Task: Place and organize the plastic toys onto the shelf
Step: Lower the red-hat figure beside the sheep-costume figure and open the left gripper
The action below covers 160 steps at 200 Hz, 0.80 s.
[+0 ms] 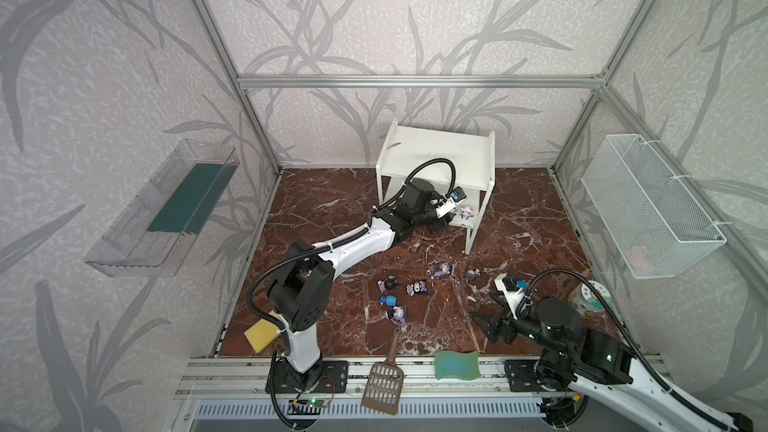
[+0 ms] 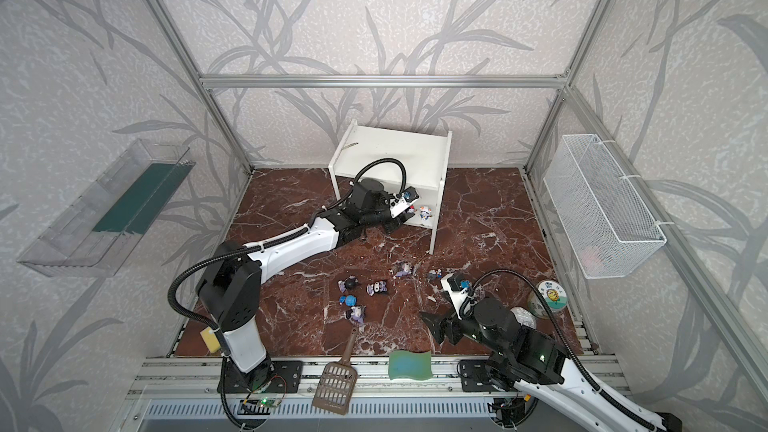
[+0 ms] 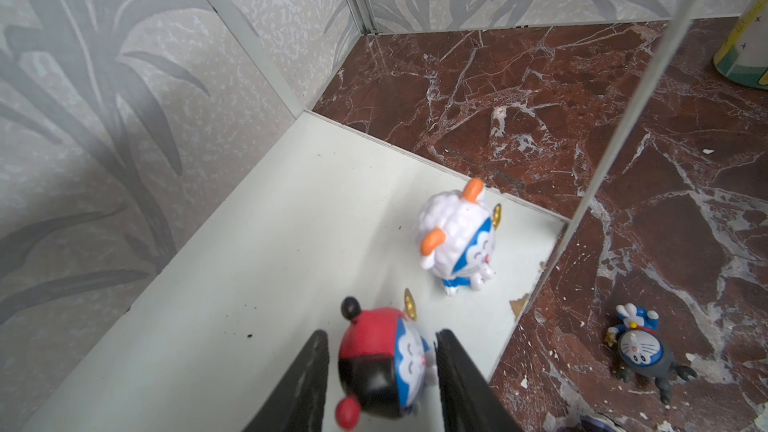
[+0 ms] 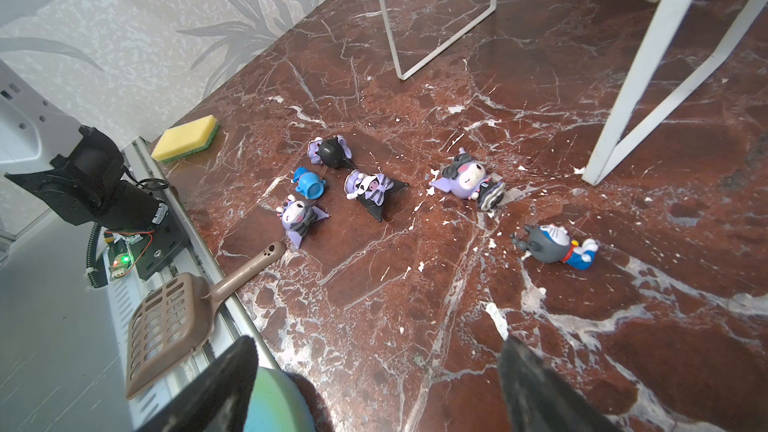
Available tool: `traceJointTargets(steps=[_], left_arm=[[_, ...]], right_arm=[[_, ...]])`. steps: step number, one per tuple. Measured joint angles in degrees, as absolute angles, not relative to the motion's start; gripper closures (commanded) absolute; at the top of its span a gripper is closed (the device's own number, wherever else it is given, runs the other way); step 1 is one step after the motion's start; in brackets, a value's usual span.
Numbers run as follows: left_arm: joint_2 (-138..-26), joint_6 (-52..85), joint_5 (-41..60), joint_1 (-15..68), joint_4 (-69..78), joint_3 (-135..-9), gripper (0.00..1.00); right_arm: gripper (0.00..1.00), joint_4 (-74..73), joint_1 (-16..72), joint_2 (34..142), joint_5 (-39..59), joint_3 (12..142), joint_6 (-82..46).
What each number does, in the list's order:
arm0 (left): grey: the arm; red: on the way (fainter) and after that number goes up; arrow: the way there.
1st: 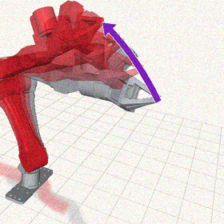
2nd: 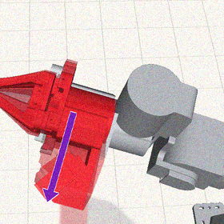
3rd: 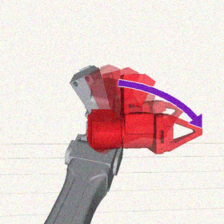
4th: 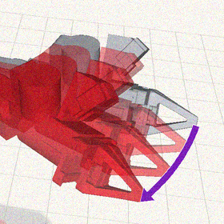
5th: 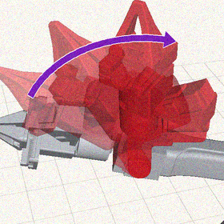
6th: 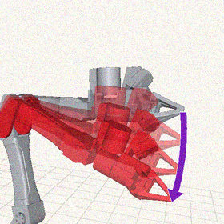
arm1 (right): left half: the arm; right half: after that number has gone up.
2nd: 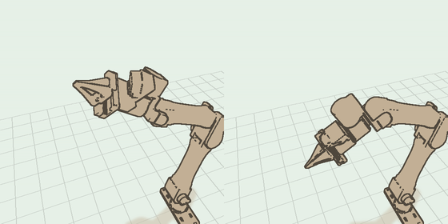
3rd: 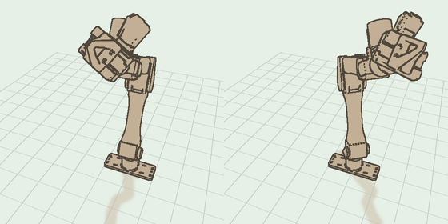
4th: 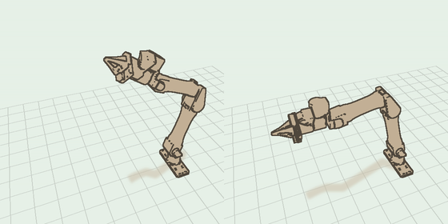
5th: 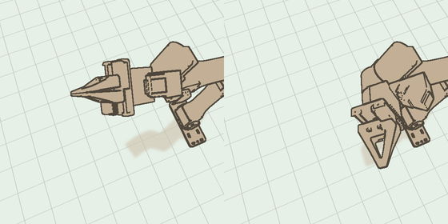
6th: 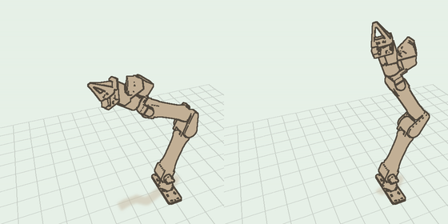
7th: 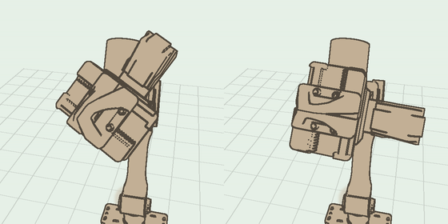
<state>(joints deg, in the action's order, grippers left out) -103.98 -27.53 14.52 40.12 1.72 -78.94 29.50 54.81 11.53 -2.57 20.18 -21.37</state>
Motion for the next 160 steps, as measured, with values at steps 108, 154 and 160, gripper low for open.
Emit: traceJointTargets(steps=[108, 154, 160], left_arm=[[-104.0, -27.7, 13.3, 39.6, 1.6, -78.9, 0.56], [-103.9, -27.7, 13.3, 39.4, 1.3, -78.7, 0.56], [-103.8, -27.7, 13.3, 39.3, 1.2, -78.7, 0.56]], right_arm=[[0.1, 29.5, 54.8, 11.5, -2.6, 20.2, -21.4], [0.1, 29.5, 54.8, 11.5, -2.5, 20.2, -21.4], [0.1, 29.5, 54.8, 11.5, -2.5, 20.2, -21.4]])
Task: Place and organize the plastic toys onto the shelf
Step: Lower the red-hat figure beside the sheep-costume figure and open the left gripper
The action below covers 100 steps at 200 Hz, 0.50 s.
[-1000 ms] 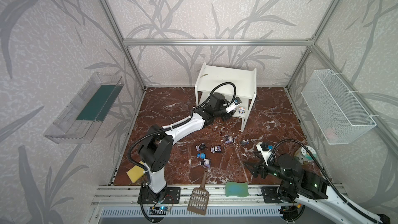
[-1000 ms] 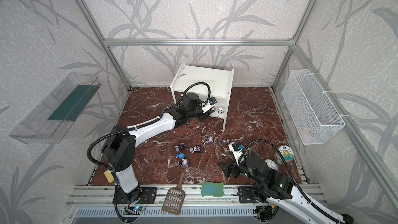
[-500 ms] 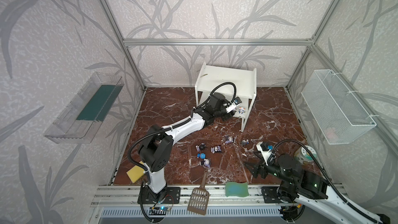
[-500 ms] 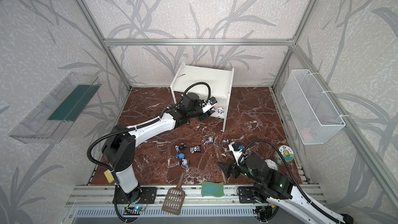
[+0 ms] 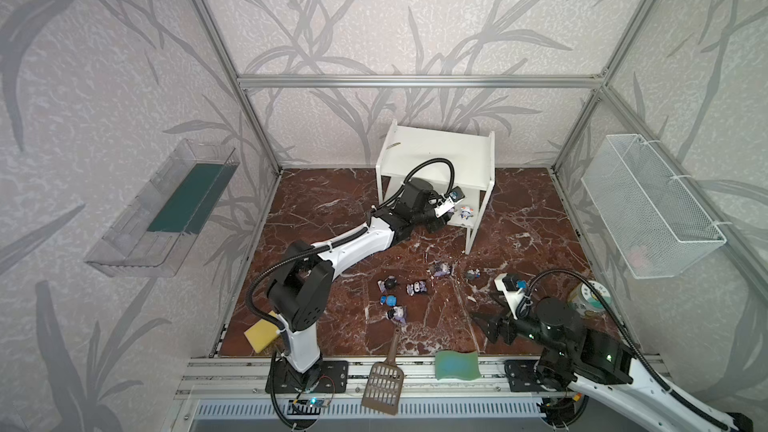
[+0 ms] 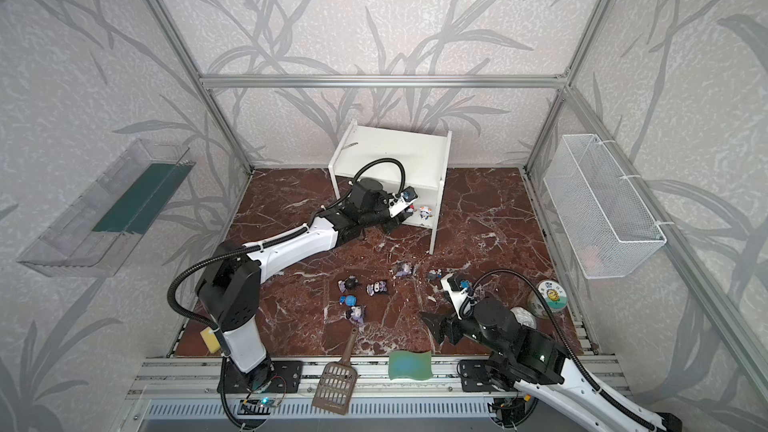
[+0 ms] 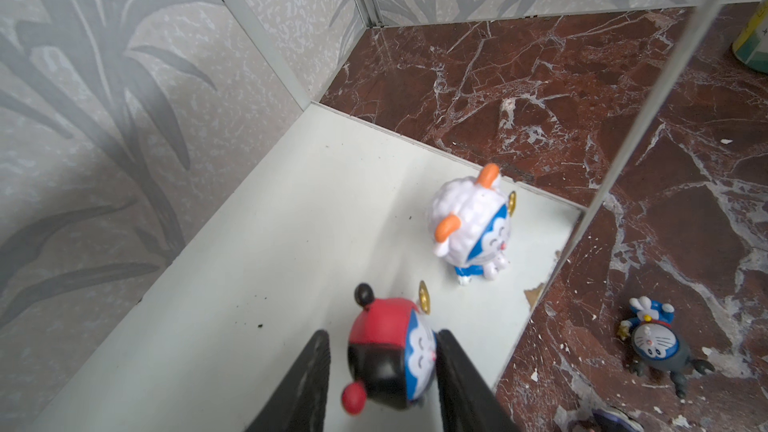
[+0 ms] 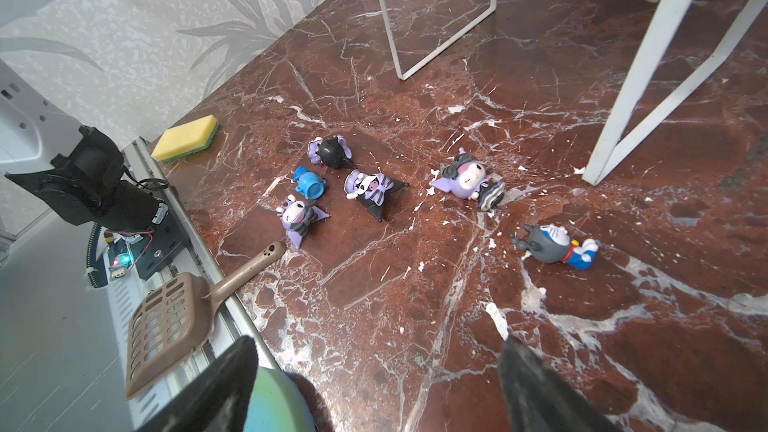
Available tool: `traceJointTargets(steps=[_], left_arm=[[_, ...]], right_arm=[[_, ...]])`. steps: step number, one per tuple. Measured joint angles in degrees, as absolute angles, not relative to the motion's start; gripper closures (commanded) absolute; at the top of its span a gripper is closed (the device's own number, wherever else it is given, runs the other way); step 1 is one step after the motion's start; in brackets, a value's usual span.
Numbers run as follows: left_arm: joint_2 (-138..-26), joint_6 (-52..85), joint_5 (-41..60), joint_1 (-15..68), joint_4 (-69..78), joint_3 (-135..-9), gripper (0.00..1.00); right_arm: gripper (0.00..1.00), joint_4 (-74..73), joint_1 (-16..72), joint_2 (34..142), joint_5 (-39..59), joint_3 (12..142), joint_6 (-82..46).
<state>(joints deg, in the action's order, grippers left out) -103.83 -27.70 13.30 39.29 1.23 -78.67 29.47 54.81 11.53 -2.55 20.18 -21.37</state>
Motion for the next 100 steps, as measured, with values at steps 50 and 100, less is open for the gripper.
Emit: traceJointTargets(steps=[50, 100], left_arm=[[-103.8, -27.9, 12.8, 38.5, 1.1, -78.1, 0.55], [-103.4, -27.9, 12.4, 37.9, 1.0, -77.8, 0.55]], right_arm=[[0.1, 29.5, 54.8, 11.5, -2.5, 20.2, -21.4], [0.1, 29.5, 54.8, 11.5, -2.5, 20.2, -21.3]])
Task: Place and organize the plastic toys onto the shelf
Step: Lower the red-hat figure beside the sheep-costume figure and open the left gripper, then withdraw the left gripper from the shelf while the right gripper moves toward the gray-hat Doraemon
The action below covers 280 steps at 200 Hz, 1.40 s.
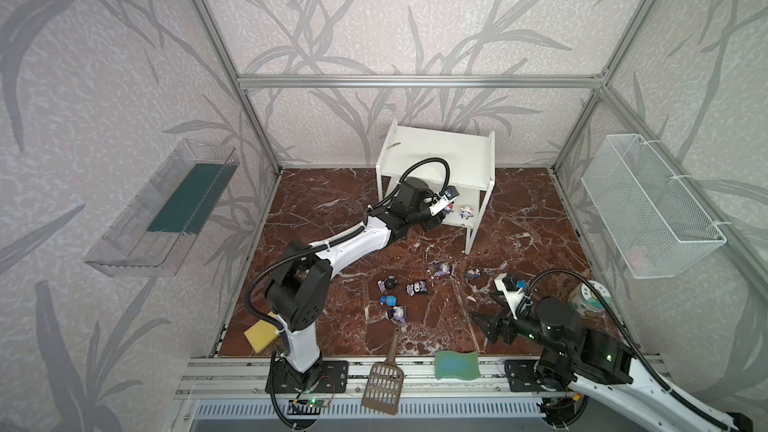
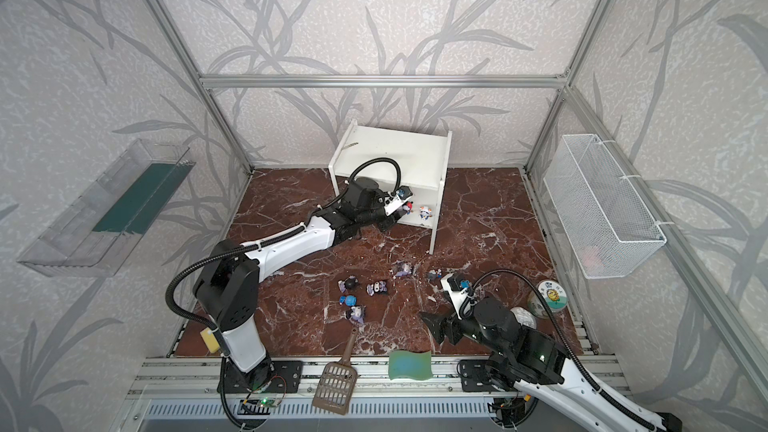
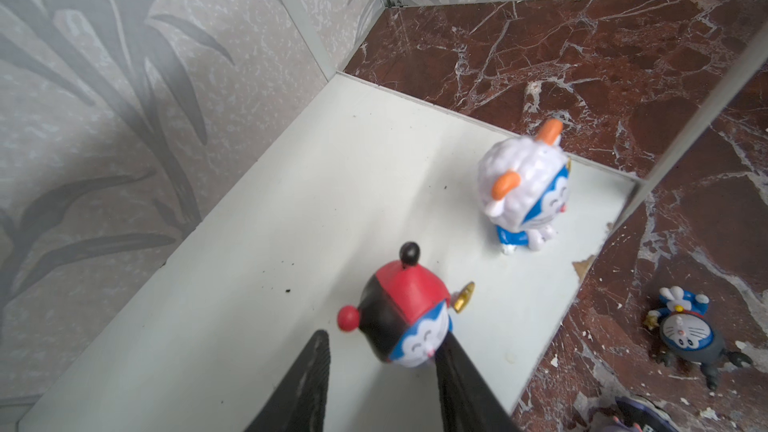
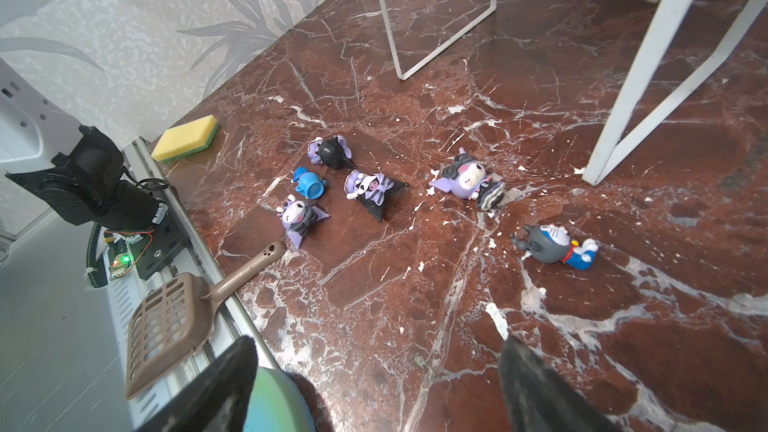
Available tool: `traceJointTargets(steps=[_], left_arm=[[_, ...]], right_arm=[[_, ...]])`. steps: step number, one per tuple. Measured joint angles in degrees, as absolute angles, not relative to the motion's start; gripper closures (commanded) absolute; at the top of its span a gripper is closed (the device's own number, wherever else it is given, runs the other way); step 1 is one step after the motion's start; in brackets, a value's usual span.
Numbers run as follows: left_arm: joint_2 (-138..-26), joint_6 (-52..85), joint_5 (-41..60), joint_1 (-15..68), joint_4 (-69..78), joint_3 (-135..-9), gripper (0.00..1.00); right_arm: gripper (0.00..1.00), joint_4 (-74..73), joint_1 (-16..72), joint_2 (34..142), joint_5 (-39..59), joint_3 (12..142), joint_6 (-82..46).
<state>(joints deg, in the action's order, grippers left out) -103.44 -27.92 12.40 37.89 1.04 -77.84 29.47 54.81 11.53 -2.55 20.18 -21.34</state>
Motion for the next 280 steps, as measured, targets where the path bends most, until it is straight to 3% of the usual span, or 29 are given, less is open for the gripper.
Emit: traceJointTargets(steps=[89, 138, 199, 211, 254, 280], left_arm=[[-101.7, -27.5, 13.0, 37.7, 0.7, -76.1, 0.55], [-94.2, -25.7, 13.5, 38.0, 0.3, -70.3, 0.47], [-79.0, -19.4, 11.0, 41.5, -6.1, -65.4, 0.19], [-76.4, -17.7, 9.0, 43.6, -8.0, -65.2, 0.01], [-66.4, -10.6, 4.4, 50.5, -12.8, -61.1, 0.01], [-60.3, -6.6, 4.1, 51.2, -14.5, -56.8, 0.01]], right_arm=[[0.1, 29.5, 54.8, 11.6, -2.7, 20.2, -21.3], [0.1, 30.2, 54.8, 13.7, -6.2, 20.6, -22.7], [0.11, 33.7, 54.7, 23.6, -15.5, 21.8, -29.9], [0.12, 34.1, 53.7, 27.2, -16.4, 22.3, -31.5], [0.2, 30.9, 41.7, 39.6, -11.7, 23.0, -33.2], [0.32, 28.3, 35.2, 45.0, -8.6, 23.8, -31.6]])
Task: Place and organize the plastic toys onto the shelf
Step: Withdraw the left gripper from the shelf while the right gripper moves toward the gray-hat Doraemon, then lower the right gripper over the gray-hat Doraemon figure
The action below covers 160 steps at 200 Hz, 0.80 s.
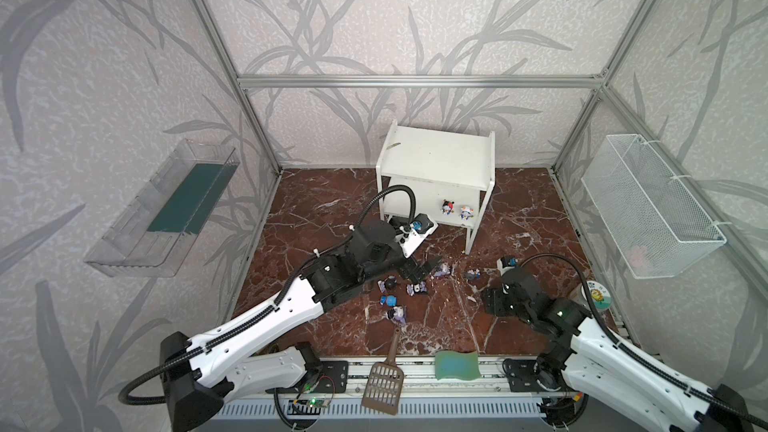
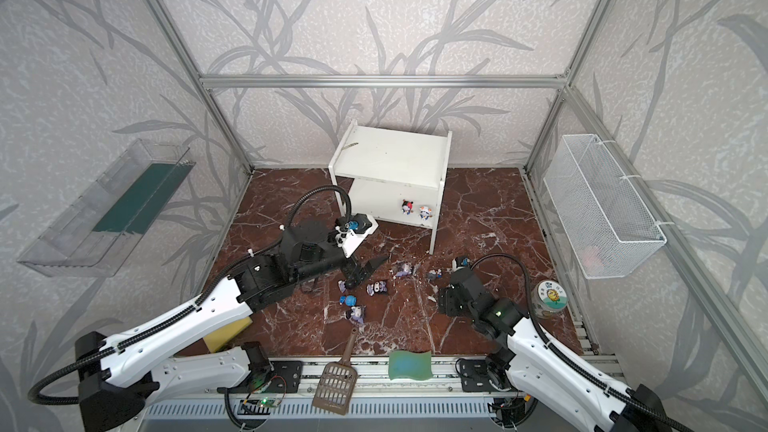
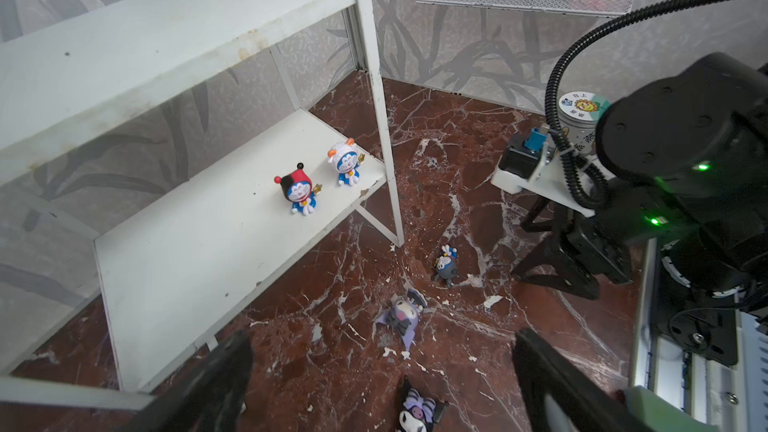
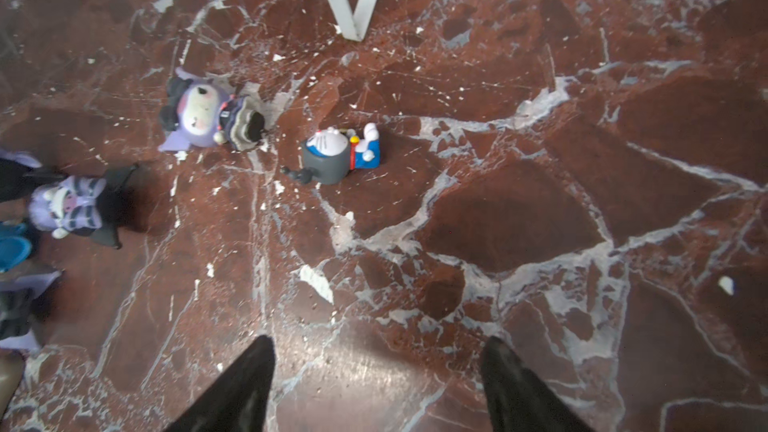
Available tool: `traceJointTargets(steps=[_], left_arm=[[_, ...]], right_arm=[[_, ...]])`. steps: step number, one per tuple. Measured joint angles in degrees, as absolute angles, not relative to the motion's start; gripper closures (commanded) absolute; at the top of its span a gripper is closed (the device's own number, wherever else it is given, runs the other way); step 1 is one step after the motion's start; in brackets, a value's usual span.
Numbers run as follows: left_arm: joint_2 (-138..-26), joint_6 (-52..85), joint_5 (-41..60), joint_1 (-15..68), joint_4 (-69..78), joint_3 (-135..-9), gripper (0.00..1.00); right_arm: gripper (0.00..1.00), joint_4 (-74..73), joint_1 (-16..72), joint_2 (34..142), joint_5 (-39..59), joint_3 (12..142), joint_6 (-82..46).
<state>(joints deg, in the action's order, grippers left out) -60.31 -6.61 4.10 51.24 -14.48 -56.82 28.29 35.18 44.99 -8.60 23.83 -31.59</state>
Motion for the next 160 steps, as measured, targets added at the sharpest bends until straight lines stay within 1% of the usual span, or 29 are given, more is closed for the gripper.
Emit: traceJointTargets(steps=[16, 44, 66, 116, 134, 160], left_arm=[[-56.6, -4.7, 4.0, 51.3, -15.3, -54.3, 0.01], [-51.7, -3.0, 3.2, 51.3, -16.2, -51.0, 0.01], [-49.5, -2.8, 2.3, 51.3, -16.8, -50.2, 0.01], [-48.1, -2.7, 0.9, 51.4, -18.5, -49.5, 0.01], [-47.9, -2.7, 0.9, 51.4, -19.0, -49.0, 0.01], [-47.4, -2.7, 0.6, 51.4, -18.9, -48.7, 0.01]], right_arm=[[0.42, 26.9, 30.4, 49.4, -6.8, 25.5, -30.3], [0.51, 22.9, 23.8, 57.4, -3.9, 28.0, -27.5], [0.54, 20.0, 22.1, 63.9, -1.7, 30.9, -25.1], [0.59, 15.7, 19.4, 80.6, 3.9, 40.2, -19.8], [0.59, 14.9, 19.3, 83.7, 5.5, 41.4, -18.5], [0.61, 14.9, 19.3, 84.9, 7.6, 41.4, -17.5]])
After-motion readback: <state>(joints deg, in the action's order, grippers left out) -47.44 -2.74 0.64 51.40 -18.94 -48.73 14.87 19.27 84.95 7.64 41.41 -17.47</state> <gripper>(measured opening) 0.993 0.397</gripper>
